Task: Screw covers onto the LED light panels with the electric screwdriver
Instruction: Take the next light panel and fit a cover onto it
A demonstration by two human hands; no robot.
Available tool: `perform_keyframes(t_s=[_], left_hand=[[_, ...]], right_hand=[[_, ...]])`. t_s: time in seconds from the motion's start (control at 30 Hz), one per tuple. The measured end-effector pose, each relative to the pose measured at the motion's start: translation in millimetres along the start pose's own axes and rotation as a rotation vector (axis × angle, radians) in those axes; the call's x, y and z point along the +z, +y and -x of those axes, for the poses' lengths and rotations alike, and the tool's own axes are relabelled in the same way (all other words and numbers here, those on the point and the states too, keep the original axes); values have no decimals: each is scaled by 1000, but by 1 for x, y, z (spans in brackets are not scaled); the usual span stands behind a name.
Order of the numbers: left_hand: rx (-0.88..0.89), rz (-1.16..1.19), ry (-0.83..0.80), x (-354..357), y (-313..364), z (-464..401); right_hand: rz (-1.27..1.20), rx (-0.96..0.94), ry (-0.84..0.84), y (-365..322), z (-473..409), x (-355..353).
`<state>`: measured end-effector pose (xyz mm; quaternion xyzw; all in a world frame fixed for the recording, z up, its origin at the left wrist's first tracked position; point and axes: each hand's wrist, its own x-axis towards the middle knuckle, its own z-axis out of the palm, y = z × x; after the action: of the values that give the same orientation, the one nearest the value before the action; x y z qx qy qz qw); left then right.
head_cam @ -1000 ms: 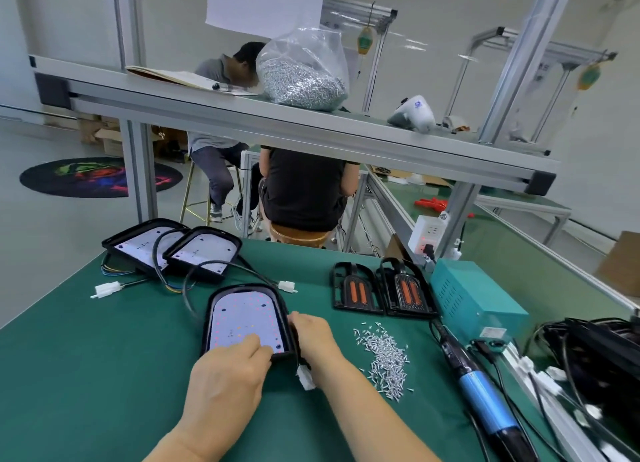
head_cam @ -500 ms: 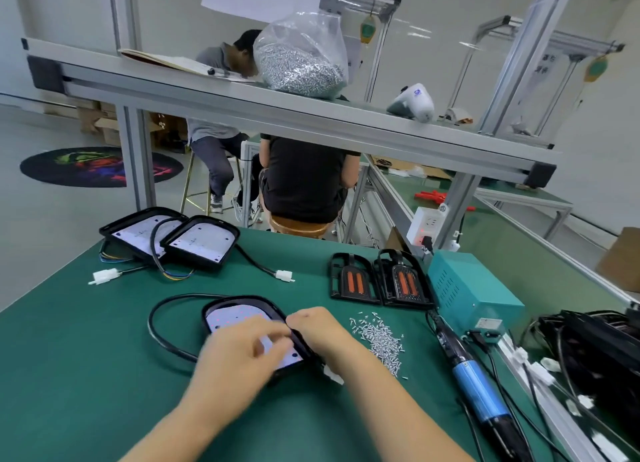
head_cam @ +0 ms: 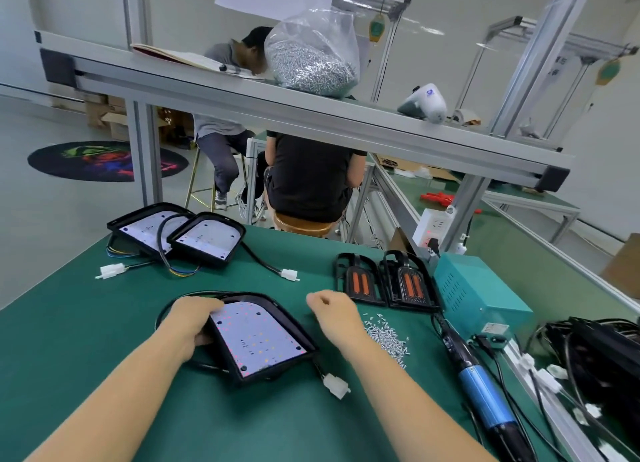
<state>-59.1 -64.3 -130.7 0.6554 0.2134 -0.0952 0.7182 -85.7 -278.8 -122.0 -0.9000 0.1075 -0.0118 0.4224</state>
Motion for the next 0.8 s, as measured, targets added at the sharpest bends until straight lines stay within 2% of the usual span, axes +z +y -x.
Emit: perform_keyframes(t_s=[0.1, 0.2, 0.6, 0.8], left_hand=[[68, 59, 34, -1, -9, -3], [160, 74, 29, -5, -15, 0], [264, 209, -32, -8, -21, 5], [262, 192, -30, -11, -25, -1]], right_hand=[[241, 21, 217, 12, -17, -22], [355, 75, 294, 23, -32, -40], [637, 288, 214, 32, -68, -40], [608, 380, 207, 25, -75, -38]])
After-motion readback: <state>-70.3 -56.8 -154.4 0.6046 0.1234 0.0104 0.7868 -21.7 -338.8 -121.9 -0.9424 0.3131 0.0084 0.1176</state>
